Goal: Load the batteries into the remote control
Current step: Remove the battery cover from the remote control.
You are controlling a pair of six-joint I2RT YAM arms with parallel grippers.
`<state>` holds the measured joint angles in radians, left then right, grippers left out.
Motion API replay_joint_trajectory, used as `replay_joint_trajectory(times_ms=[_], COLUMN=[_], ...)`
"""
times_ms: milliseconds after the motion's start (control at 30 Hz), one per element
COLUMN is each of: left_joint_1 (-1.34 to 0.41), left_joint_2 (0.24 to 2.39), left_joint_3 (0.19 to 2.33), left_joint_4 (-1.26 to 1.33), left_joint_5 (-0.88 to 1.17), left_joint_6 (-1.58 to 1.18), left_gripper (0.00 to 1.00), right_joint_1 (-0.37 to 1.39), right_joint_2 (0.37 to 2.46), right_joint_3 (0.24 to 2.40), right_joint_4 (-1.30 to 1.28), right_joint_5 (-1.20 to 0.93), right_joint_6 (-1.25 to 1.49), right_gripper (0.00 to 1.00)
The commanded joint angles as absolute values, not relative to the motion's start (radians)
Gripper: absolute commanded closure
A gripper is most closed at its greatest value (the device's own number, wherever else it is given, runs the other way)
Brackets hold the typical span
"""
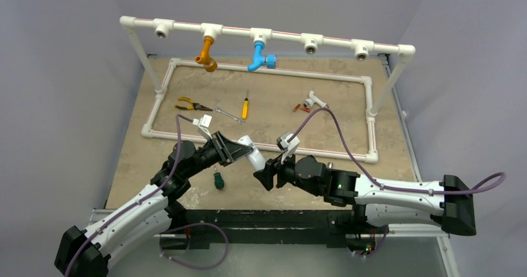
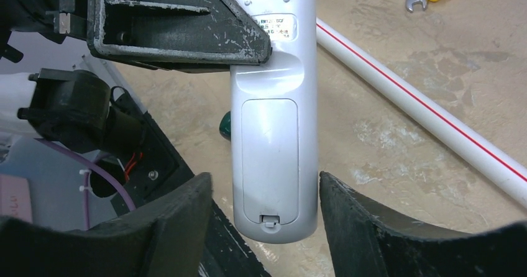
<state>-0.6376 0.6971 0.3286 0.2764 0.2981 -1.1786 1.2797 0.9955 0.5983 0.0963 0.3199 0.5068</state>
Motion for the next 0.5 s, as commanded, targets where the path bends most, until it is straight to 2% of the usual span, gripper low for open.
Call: replay_joint_trajectory(times_ms=[0,467], left_joint_1=[-0.643,-0.644], left_joint_2=[0.689,0.724], left_joint_3=[0.340,0.360], left_joint_4=[0.340,0.381], left_joint_5=[0.319,0.339], left_joint_6=[-1.146,-1.164], left_gripper=[1.00,1.00], right_joint_1=[1.276,1.276], right_joint_2=[0.989,1.024], right_joint_3=[0.643,0.664], right_joint_4=[0.107,0.059], right_joint_5=[0.309,0.333], right_joint_6=[0.526,0.553], right_gripper=[0.41,0.43])
